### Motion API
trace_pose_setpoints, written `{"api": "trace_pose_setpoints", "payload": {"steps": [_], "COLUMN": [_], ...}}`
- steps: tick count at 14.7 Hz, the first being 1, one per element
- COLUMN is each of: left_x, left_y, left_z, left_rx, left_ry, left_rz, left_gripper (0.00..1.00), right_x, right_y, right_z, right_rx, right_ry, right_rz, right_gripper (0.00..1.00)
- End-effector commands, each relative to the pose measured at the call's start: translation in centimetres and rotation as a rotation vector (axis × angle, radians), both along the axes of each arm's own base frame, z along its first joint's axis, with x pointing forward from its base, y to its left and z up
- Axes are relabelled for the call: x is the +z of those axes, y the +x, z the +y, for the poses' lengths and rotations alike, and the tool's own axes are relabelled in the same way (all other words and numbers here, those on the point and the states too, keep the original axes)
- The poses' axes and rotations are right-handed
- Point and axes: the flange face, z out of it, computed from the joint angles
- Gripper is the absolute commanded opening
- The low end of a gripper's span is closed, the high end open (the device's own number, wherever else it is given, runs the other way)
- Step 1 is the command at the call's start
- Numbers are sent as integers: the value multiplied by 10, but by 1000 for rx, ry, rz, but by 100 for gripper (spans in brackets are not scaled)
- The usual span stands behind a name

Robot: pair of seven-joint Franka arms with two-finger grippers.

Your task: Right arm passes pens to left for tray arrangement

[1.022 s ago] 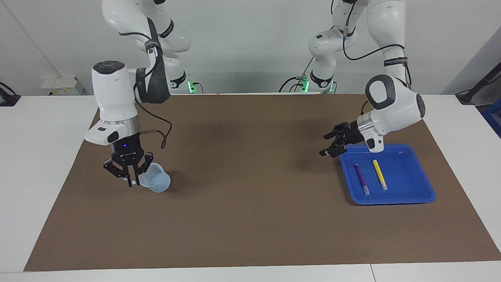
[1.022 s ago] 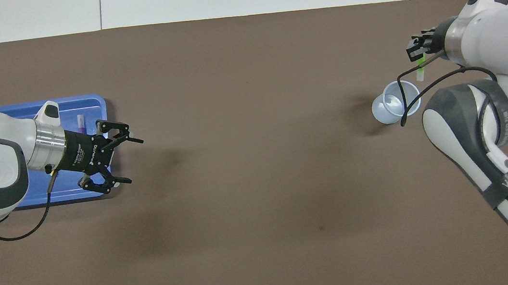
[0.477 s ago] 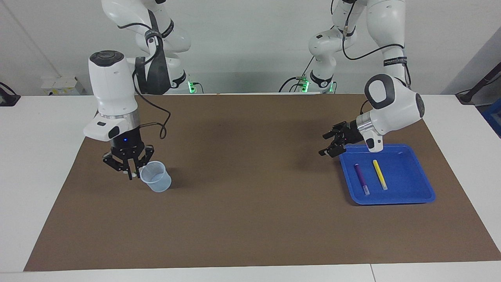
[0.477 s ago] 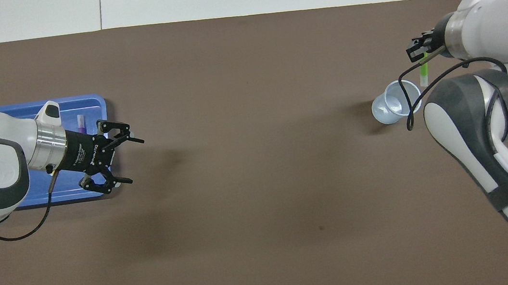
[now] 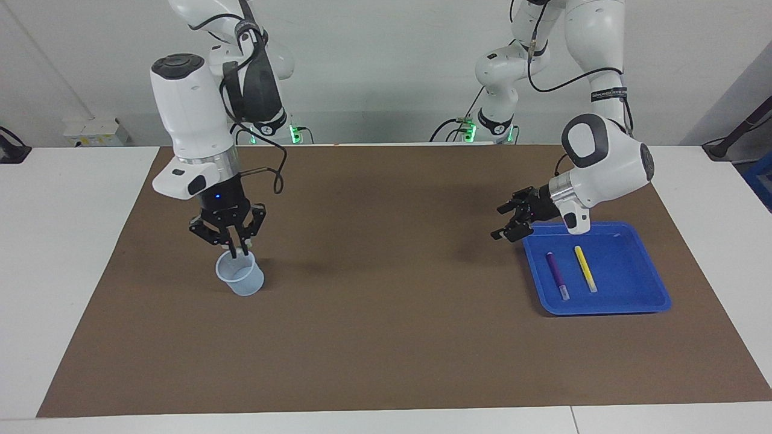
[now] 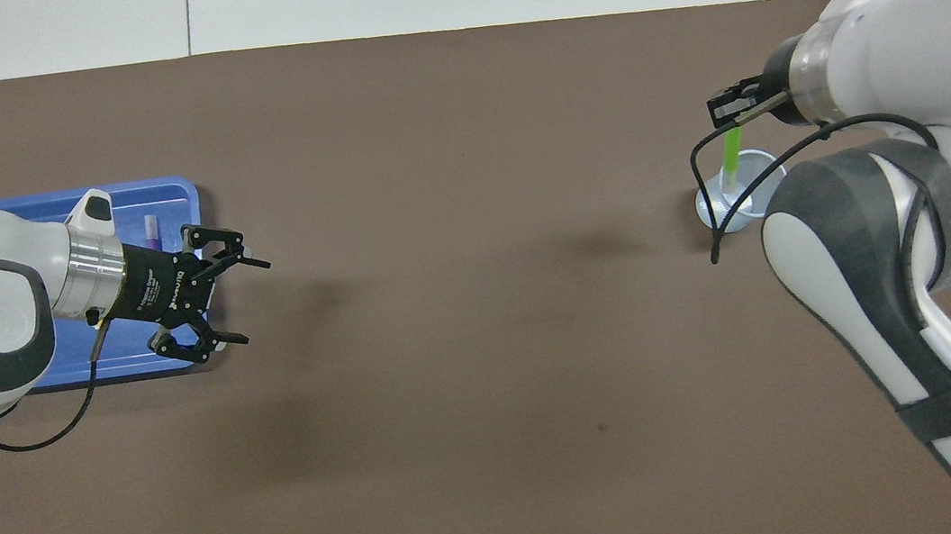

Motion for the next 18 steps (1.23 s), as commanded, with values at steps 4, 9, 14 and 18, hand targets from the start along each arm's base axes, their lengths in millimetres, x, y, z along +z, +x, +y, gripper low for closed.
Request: {"api": "trace_pose_setpoints", "payload": {"steps": [4,9,14,18], "left_x": [9,8,55,83], "left_y": [-5,-6,12,21], "left_z": [-8,-6,-43,-63], "left_rx": [7,3,165,174], "left_ry": [-4,-7,-113,-102], "left_rz": [4,15,57,28], "left_gripper": [99,99,99,99], "right_x": [-2,-15,-31,-41], "right_y": [-19,-25,-22,5], "right_z": [94,150,205,239], "right_rx": [-342,-529,-594,-653], "right_ry": [210,354,412,438], "right_rz": [20,9,5,-38], "right_gripper": [0,0,0,0]}}
